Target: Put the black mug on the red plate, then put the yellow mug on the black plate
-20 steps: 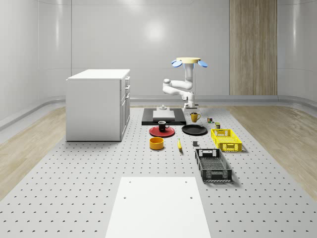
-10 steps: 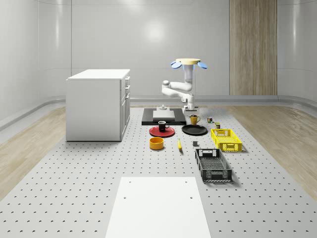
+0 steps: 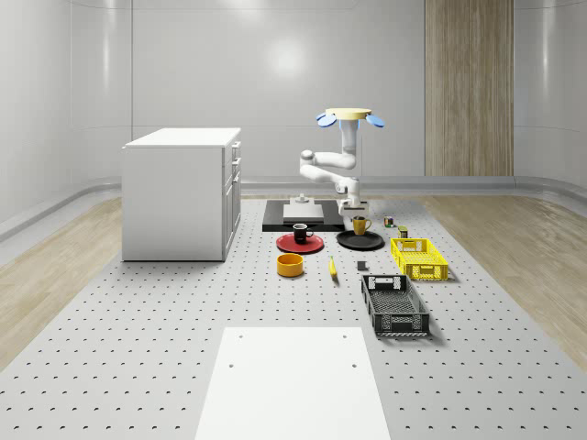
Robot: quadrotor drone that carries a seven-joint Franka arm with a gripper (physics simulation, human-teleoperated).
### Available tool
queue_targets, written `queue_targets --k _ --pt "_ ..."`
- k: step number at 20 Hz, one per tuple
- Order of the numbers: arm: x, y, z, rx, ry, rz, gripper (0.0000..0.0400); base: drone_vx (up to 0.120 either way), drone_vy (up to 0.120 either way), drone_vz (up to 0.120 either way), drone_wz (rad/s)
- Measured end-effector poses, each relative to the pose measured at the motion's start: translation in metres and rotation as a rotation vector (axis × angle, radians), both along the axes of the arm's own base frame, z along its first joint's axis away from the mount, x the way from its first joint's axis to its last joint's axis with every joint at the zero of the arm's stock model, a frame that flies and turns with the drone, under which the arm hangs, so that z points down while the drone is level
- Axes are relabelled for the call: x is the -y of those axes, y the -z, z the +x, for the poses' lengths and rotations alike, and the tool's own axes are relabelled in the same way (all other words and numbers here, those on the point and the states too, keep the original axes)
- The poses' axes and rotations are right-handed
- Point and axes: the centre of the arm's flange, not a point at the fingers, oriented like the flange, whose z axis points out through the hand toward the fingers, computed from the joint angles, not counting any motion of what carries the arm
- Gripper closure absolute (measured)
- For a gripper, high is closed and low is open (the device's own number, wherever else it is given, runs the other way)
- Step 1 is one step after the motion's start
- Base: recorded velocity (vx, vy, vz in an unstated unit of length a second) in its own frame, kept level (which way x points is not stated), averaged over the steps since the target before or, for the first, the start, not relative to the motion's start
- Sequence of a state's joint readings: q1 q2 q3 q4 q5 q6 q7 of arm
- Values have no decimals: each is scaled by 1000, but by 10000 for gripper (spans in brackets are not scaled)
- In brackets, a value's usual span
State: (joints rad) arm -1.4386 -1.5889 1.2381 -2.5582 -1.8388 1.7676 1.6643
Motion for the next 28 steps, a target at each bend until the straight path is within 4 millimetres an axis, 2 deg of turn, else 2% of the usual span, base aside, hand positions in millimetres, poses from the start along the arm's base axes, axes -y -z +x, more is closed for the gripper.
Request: queue_targets --k 7,18,20,22,25,28 --pt "0 -25 -2 0 0 0 290 0 0 0 0" --pt "0 -44 -29 0 0 0 290 0 0 0 0" --pt "0 -48 -31 0 0 0 191 0 0 0 0" --pt "0 -47 -32 0 0 0 116 0 0 0 0" --pt "0 -39 -33 0 0 0 55 0 0 0 0" --pt "0 -28 -33 0 0 0 26 0 0 0 0"
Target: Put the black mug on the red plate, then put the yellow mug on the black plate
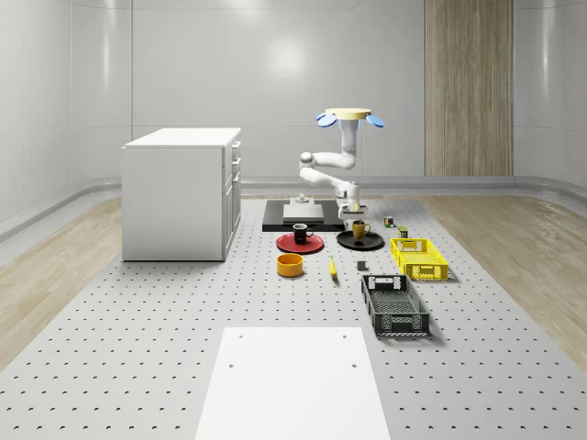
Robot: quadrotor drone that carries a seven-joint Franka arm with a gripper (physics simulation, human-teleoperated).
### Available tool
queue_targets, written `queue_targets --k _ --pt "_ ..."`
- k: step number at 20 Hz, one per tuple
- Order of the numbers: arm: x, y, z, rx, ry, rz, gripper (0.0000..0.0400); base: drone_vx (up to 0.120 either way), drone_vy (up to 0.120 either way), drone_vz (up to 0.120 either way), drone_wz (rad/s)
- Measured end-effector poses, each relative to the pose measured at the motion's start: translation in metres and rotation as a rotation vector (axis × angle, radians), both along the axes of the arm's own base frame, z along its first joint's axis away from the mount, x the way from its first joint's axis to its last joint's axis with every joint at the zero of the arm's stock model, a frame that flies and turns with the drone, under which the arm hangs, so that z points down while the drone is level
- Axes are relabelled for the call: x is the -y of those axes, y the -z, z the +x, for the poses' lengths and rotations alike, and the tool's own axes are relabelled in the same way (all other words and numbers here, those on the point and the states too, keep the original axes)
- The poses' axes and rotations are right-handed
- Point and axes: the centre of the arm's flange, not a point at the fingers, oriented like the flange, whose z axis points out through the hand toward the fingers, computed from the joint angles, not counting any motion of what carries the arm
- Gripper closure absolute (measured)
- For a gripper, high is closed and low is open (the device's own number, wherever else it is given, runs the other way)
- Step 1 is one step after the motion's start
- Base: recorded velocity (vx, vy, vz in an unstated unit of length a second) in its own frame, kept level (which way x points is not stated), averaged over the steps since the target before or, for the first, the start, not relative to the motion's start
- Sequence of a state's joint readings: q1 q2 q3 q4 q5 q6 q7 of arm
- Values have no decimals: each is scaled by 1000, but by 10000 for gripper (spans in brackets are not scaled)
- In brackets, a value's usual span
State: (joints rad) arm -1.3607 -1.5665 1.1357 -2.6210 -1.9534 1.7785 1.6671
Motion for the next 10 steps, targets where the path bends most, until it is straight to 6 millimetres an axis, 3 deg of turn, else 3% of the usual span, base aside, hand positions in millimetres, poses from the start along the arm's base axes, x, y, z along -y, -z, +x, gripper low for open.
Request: queue_targets --k 10 --pt "0 17 -1 0 0 0 2 0 0 0 0"
